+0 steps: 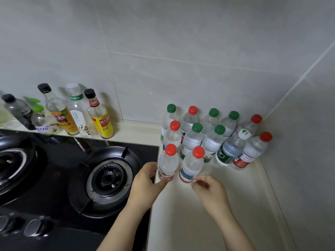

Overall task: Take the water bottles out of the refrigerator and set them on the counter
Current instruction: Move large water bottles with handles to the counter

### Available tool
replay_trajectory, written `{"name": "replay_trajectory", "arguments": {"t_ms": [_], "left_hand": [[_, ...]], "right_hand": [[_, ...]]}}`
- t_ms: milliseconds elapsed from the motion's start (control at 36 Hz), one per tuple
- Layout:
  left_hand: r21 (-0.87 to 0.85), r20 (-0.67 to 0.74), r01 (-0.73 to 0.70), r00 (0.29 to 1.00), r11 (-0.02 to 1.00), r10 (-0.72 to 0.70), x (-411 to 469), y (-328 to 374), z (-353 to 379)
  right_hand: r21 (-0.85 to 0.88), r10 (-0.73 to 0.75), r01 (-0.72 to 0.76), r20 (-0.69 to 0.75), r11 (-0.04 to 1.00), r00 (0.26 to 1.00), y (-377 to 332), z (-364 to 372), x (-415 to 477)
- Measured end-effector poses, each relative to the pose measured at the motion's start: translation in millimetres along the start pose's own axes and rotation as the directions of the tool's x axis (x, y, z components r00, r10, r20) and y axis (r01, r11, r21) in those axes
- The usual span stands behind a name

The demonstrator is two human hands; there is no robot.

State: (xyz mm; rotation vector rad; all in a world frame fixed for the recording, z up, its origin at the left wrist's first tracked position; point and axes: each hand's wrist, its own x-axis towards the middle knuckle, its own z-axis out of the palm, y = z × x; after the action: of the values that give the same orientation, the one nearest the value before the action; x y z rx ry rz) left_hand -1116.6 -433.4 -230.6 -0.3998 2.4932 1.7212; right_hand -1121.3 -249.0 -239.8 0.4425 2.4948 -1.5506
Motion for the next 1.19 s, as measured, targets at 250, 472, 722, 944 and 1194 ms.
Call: {"name": "replay_trajectory", "arguments": {"t_ms": [250, 472, 722, 944, 1194], "left_hand": [[-0.022, -0.130, -0.025, 0.991, 0.999, 0.022, -53.0, 17.8, -17.4], [-0.093, -0.418, -0.004, 0.908, 0.996, -0.035, -130.5, 27.2, -36.3], [-0.040, -0.717, -0.012, 0.696, 0.999, -0.020, -238.6, 34.7, -77.4], [-0.070, -0.882, 0.004, 0.466, 0.998, -0.063, -343.6, 21.5, -122.8], [-0.105, -0.975, 0.014, 0.197, 0.994, -0.106, -498.4, -6.7, -165.3]], "right_hand": [[0.121, -0.222, 0.207, 0.133, 0.971, 0.966, -34.9, 0.0, -30.7], [0.200, -0.379, 0.325, 0.388, 0.924, 0.840, -60.3, 9.7, -65.7], [0.321, -0.533, 0.432, 0.609, 0.843, 0.587, -90.9, 44.9, -146.8], [0.431, -0.610, 0.468, 0.709, 0.772, 0.355, -116.5, 92.1, -246.6], [0.534, -0.638, 0.497, 0.768, 0.684, 0.054, -119.3, 135.1, -401.7]]}}
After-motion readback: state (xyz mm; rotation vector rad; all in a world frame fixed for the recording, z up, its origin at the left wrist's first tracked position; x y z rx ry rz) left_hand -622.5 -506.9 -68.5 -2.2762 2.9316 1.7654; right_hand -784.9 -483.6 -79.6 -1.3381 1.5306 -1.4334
